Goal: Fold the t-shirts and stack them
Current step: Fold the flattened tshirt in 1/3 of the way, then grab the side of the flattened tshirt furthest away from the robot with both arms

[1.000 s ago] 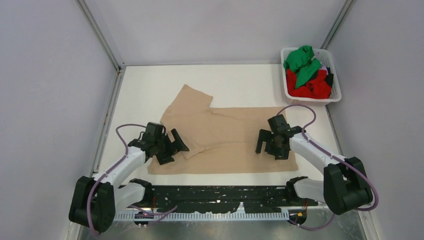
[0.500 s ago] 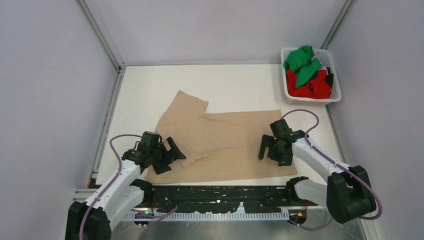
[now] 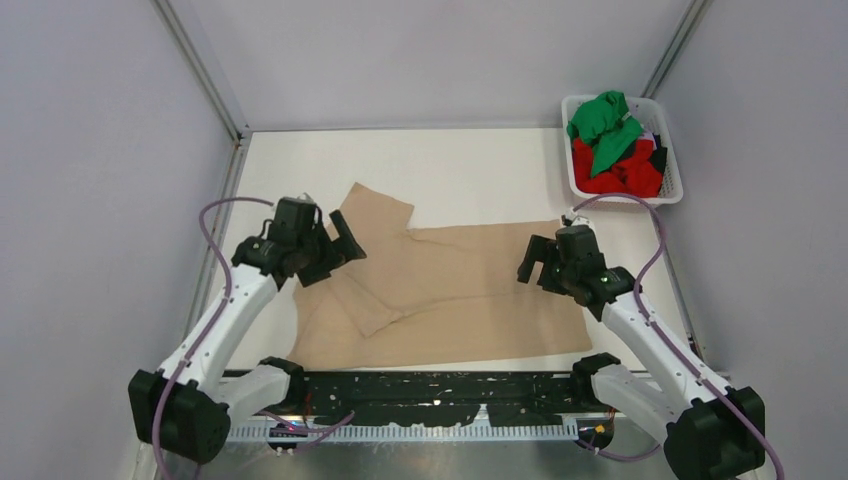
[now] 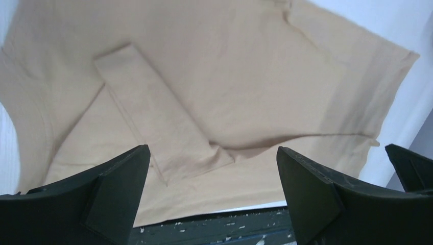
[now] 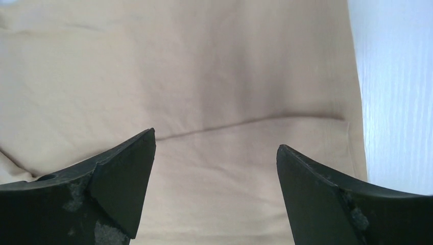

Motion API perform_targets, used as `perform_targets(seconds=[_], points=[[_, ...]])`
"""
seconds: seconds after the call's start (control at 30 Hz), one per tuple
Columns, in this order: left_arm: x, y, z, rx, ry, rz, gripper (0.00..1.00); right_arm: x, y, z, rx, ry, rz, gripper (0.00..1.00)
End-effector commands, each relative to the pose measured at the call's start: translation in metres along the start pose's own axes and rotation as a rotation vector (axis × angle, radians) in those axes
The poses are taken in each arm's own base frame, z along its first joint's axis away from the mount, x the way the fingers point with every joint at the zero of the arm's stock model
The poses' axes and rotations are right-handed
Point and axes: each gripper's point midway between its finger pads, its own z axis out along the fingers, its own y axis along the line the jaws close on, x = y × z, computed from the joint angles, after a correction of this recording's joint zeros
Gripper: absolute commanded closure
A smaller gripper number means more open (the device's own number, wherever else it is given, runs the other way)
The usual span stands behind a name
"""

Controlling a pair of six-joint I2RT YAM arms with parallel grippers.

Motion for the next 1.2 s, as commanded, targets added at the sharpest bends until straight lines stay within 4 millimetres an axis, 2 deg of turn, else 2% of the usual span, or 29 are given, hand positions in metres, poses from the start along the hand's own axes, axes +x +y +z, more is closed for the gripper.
perform_targets(seconds=[0.0,0.13,0.3,0.33,0.43,0.53,0.63,0.73,0.87,0.93,1.17], points=[[-0.061,-0.027,0.013,-0.033,-0.085,0.073,0.0,-0.064,0.016,-0.007,-0.043,-0.243,0.019,0.05],[-0.112,-0.061,0.048,-0.064,-0.059,0.101,0.0,-0.082,0.017,-0.001,-0.047,-0.294,0.052,0.05],[-0.188,-0.066,0.11,-0.203,-0.097,0.135,0.0,-0.087,0.01,0.014,-0.04,-0.271,0.079,0.05],[-0.197,-0.065,0.128,-0.216,-0.08,0.136,0.0,-0.087,0.006,0.02,-0.024,-0.255,0.09,0.04],[-0.223,-0.076,0.173,-0.176,-0.034,0.137,0.0,-0.081,0.004,0.034,-0.041,-0.185,0.115,0.05],[-0.245,-0.089,0.209,-0.118,-0.051,0.152,0.0,-0.079,0.007,0.042,-0.093,-0.139,0.143,0.05],[-0.253,-0.087,0.239,-0.07,-0.078,0.118,0.0,-0.077,0.007,0.049,-0.113,-0.109,0.166,0.05],[-0.248,-0.081,0.251,-0.038,-0.054,0.048,0.0,-0.079,0.006,0.05,-0.115,-0.111,0.163,0.04],[-0.236,-0.072,0.259,-0.06,-0.013,0.029,0.01,-0.08,0.004,0.048,-0.105,-0.12,0.158,0.05],[-0.224,-0.07,0.263,-0.047,0.039,0.029,0.04,-0.08,0.003,0.047,-0.102,-0.126,0.158,0.05],[-0.206,-0.054,0.25,-0.127,0.098,0.097,0.14,-0.078,0.002,0.044,-0.102,-0.129,0.159,0.04]])
